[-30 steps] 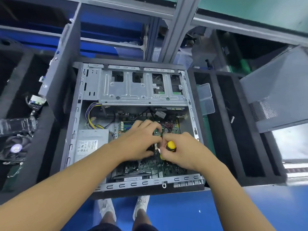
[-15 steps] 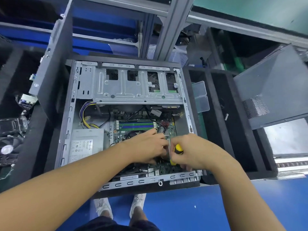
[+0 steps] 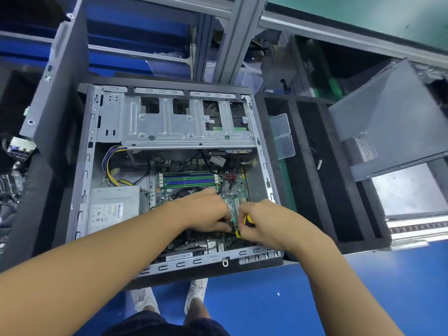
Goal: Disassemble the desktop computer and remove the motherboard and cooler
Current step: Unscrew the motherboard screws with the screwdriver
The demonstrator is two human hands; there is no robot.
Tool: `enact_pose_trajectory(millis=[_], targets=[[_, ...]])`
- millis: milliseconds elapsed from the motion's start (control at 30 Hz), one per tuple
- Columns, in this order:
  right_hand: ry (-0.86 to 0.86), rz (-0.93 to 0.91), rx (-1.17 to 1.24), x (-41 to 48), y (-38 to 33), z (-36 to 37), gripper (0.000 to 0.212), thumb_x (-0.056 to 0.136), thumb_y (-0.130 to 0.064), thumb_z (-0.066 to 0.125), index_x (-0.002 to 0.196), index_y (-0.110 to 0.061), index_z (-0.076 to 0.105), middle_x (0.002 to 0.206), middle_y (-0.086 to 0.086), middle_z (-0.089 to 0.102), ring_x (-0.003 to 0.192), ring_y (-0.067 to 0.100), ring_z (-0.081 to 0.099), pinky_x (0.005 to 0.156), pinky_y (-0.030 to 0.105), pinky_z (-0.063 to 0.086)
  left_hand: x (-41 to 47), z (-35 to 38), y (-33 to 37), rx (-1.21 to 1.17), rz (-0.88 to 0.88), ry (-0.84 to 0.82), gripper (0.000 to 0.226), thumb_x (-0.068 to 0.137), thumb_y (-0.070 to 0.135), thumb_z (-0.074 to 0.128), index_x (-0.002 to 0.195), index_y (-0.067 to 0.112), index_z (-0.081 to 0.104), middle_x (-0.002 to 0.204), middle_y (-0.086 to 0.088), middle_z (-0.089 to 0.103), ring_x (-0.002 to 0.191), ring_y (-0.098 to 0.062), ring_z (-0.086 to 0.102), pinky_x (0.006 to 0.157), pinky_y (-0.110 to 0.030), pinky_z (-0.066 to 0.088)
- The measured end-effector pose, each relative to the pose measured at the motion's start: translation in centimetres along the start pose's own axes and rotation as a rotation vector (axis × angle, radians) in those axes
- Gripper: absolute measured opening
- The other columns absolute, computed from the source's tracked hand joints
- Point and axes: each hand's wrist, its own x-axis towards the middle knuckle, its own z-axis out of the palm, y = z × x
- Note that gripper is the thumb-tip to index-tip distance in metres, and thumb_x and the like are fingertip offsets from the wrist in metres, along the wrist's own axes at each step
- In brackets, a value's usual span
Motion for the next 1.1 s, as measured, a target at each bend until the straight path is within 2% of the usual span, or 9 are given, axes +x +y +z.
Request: enact_pose_trajectory(millis=[100,167,333,467,667,833,900,1000,1100], targets=[[0.005,-0.014,-0.021,0.1,-0.1,0.5,0.006,0.095,-0.031,0.052,0.095,-0.025,0.052,0.077,-0.003,0.051,0.058,0.012,0.047,0.046,0.025,0.028,0.1,0.1,0.1,-0.026,0.021,0.029,0.006,0.094,0.031,0.057,0.091,0.030,0.061,0.092,0.011,0.068,0.078,-0.011,0.055,0.096,-0.034,0.032],[-0.003,-0.028,-0.027,0.0,-0.1,0.6,0.005,0.096,-0.031,0.052,0.095,-0.027,0.050,0.076,-0.006,0.048,0.058,0.010,0.046,0.046,0.025,0.029,0.1,0.2,0.2,-0.069,0.026,0.048,0.007,0.089,0.026,0.055,0.088,0.026,0.062,0.092,0.012,0.067,0.077,-0.011,0.055,0.093,-0.033,0.030],[0.003,-0.046,-0.041,-0.1,-0.2,0.7,0.008,0.098,-0.032,0.051,0.096,-0.029,0.044,0.073,-0.007,0.045,0.057,0.009,0.043,0.046,0.023,0.028,0.2,0.4,0.0,-0.082,-0.046,0.031,0.040,0.094,0.043,0.043,0.071,0.013,0.057,0.075,-0.002,0.064,0.069,-0.025,0.052,0.094,-0.035,0.029],[-0.018,-0.041,-0.063,-0.1,-0.5,0.7,0.003,0.097,-0.028,0.050,0.095,-0.026,0.048,0.077,-0.004,0.047,0.060,0.010,0.044,0.048,0.022,0.027,0.4,1.1,-0.3,0.009,-0.040,0.040,0.045,0.091,0.051,0.053,0.067,0.015,0.062,0.068,0.000,0.065,0.070,-0.021,0.055,0.092,-0.033,0.028],[-0.026,-0.037,-0.079,-0.4,-0.6,0.8,0.004,0.099,-0.029,0.049,0.096,-0.029,0.046,0.075,-0.006,0.047,0.060,0.014,0.047,0.049,0.024,0.029,0.5,1.2,-0.7,0.036,0.050,-0.006,0.022,0.087,0.051,0.066,0.105,0.041,0.073,0.090,0.020,0.069,0.092,-0.006,0.050,0.096,-0.035,0.031],[-0.074,-0.019,-0.066,-0.9,-0.7,0.9,0.009,0.102,-0.032,0.045,0.105,-0.024,0.049,0.090,0.001,0.055,0.072,0.023,0.051,0.057,0.031,0.034,0.5,0.7,-0.3,0.110,0.088,-0.005,0.024,0.086,0.046,0.067,0.109,0.043,0.072,0.085,0.017,0.070,0.089,-0.009,0.057,0.085,-0.033,0.025],[-0.114,-0.001,-0.032,-1.1,-1.0,0.8,0.013,0.104,-0.038,0.042,0.102,-0.025,0.043,0.089,-0.003,0.051,0.069,0.015,0.046,0.052,0.027,0.029,0.5,0.7,-0.2,0.101,0.083,0.005,0.020,0.087,0.047,0.067,0.105,0.040,0.073,0.081,0.016,0.069,0.084,-0.009,0.057,0.086,-0.034,0.026],[-0.135,0.035,0.026,-1.5,-1.6,0.8,0.025,0.104,-0.049,0.032,0.099,-0.025,0.034,0.081,-0.008,0.045,0.067,0.004,0.041,0.053,0.025,0.026,0.6,1.0,-0.2,0.010,0.064,0.046,0.022,0.086,0.049,0.067,0.071,0.033,0.063,0.065,0.013,0.062,0.063,-0.005,0.047,0.091,-0.035,0.028],[-0.100,0.052,0.056,-1.7,-2.1,1.0,0.027,0.105,-0.048,0.026,0.097,-0.023,0.033,0.080,-0.006,0.049,0.068,0.008,0.045,0.056,0.031,0.031,0.7,0.7,0.7,-0.072,0.082,0.142,0.025,0.081,0.046,0.070,0.068,0.028,0.058,0.053,0.013,0.047,0.051,-0.001,0.037,0.074,-0.024,0.031]])
